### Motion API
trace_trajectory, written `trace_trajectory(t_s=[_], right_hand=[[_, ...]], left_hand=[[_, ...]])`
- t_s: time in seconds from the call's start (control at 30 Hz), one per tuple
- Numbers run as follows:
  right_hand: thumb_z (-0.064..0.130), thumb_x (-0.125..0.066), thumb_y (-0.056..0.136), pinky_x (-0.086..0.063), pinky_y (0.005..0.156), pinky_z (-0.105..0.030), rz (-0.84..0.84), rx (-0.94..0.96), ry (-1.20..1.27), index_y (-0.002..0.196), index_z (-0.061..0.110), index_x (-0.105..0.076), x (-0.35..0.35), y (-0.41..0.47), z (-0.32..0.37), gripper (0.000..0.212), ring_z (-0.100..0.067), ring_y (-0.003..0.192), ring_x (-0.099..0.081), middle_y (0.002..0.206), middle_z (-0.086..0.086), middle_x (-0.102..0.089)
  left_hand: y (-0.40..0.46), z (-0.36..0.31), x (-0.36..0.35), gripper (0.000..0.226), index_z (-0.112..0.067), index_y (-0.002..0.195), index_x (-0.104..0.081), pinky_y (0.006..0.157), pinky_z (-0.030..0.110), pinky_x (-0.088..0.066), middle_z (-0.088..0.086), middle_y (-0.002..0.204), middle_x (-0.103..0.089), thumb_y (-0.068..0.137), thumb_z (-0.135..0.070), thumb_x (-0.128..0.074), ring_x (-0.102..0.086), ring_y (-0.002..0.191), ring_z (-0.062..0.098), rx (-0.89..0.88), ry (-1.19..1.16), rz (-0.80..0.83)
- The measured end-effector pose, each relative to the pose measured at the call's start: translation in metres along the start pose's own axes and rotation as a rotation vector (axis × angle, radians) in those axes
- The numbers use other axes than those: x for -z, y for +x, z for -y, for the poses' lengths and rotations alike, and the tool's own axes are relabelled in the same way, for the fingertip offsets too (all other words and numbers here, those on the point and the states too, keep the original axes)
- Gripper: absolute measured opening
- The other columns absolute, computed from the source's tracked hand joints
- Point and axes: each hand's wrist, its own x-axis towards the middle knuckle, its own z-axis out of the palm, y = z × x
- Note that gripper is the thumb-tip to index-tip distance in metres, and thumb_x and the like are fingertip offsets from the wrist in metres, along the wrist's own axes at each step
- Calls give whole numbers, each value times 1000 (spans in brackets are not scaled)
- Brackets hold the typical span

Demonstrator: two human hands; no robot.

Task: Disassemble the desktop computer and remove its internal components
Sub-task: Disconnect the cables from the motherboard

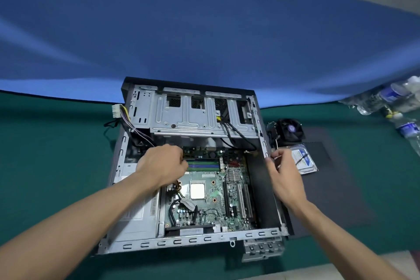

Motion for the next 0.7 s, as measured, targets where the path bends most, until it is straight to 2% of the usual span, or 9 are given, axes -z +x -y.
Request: trace_trajectory(t_s=[0.1, 0.2, 0.3, 0.37, 0.43, 0.47, 0.57, 0.7], right_hand=[[37, -46, 97, -35, 58, -28, -38, -46, 79, 91, 25, -43, -6, -6, -3, 13, -6, 69, -51, 78, 10, -55], [38, -37, 100, -35, 61, -26, -5, -114, 216, 85, 17, -52, -4, -3, -12, 30, -7, 68, -49, 76, 7, -56], [28, -36, 101, -36, 63, -33, 20, -217, 472, 78, 7, -56, 3, 0, -31, 37, -18, 64, -47, 71, -4, -55], [19, -40, 99, -40, 56, -27, 19, -269, 544, 74, 10, -57, 9, -1, -46, 31, -20, 60, -48, 69, -6, -56], [16, -45, 96, -39, 50, -15, 37, -261, 419, 76, 12, -60, 13, -1, -64, 25, -14, 61, -51, 71, -2, -60], [16, -47, 95, -40, 51, -14, 60, -256, 359, 80, 13, -62, 14, -1, -73, 22, -12, 64, -53, 74, 0, -62], [17, -48, 96, -44, 62, -27, 170, -269, 276, 97, 14, -62, 10, 4, -91, 14, -19, 72, -59, 83, -1, -64], [20, -51, 96, -40, 69, -26, 314, -255, 133, 109, 8, -60, -6, 17, -95, 20, -17, 80, -57, 94, -4, -63]], left_hand=[[-5, -3, 0, 23, -19, 72, -56, 61, 31, -51, -4, 62, -59, 88, -28, -41, -58, 59, 18, -44, 88, -64], [-7, -5, -1, 24, -19, 71, -49, 55, 29, -42, -3, 67, -58, 91, -27, -37, -55, 58, 18, -98, 188, -73], [-7, -11, 1, 21, -21, 74, -47, 55, 29, -40, -5, 72, -59, 91, -28, -37, -54, 62, 16, -126, 280, -48], [-7, -21, 3, 19, -21, 76, -49, 55, 29, -38, -6, 75, -59, 90, -28, -39, -53, 64, 16, -145, 328, -28], [-8, -37, 5, 16, -21, 78, -51, 54, 29, -34, -5, 79, -61, 89, -28, -41, -52, 66, 16, -132, 344, -11], [-8, -48, 6, 16, -21, 79, -52, 55, 29, -34, -5, 81, -62, 89, -28, -42, -52, 67, 16, -118, 338, -7], [-12, -83, 9, 14, -21, 85, -55, 60, 29, -42, -3, 90, -65, 89, -27, -43, -57, 73, 16, -82, 275, -3], [-23, -130, 5, 28, -20, 116, -53, 80, 34, -50, -1, 112, -61, 93, -30, -42, -61, 95, 19, -127, 204, -10]])
